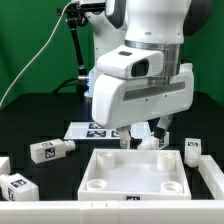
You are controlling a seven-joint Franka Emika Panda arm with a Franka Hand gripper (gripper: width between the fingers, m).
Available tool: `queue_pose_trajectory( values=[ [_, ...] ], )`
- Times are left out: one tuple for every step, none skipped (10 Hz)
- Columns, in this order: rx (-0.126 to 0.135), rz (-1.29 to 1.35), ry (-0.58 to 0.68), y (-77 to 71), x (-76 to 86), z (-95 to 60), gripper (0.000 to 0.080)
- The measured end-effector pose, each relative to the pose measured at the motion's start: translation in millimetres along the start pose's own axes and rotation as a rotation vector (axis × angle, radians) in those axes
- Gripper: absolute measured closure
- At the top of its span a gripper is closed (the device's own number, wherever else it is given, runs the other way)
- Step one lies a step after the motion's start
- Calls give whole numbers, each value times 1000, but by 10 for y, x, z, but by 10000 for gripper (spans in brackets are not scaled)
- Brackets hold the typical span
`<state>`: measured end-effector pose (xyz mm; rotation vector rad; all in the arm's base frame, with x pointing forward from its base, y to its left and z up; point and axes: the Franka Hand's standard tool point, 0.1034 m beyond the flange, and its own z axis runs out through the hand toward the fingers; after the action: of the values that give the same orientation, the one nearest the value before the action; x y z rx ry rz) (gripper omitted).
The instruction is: Assemble one leg
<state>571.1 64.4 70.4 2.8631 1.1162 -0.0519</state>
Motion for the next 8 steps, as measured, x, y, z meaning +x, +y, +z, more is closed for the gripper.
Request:
queue_pose_trajectory(
  values=[
    [0,2,0,0,0,0,150],
    [0,2,0,0,0,0,150],
    [1,3,0,-2,0,1,150],
    [1,3,0,-3,0,2,150],
    [1,3,0,-3,-1,2,150],
    [4,-25,-8,7,-7,-20,150],
    [3,-74,-13,58,-2,-111,150],
    [2,-166,-10,116,-42,-133,150]
  ],
)
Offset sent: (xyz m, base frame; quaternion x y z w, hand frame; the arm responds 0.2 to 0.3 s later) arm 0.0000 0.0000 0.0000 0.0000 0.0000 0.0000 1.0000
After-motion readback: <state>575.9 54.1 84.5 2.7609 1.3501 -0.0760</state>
